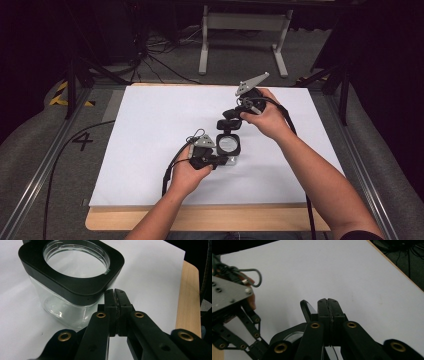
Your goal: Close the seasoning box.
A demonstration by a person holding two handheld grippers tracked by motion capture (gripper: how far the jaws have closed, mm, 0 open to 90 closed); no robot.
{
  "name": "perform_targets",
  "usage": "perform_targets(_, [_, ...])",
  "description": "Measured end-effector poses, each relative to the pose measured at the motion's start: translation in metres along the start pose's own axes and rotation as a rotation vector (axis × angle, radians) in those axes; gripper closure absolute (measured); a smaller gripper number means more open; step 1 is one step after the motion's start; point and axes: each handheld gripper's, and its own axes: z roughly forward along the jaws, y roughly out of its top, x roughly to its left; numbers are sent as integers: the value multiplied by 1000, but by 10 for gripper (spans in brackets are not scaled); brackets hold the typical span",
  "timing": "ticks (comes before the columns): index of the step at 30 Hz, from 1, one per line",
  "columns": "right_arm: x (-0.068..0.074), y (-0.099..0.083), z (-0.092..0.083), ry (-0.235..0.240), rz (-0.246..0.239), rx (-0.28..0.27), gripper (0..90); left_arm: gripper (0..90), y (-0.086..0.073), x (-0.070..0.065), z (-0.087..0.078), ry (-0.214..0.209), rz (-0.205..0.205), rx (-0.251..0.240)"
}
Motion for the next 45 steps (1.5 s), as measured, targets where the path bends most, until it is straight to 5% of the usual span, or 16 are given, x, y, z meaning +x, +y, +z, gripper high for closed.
perform_targets(12, [30, -16, 2, 64, -39, 30, 900, 889, 0, 0, 0, 6, 2, 4])
perform_targets(36, [39, -43, 26, 119, -14, 107, 900, 884, -1, -1, 1, 8, -9, 9])
perform_targets(45, [37, -47, 26, 128, 7, 84, 900, 885, 0, -1, -1, -5, -3, 38])
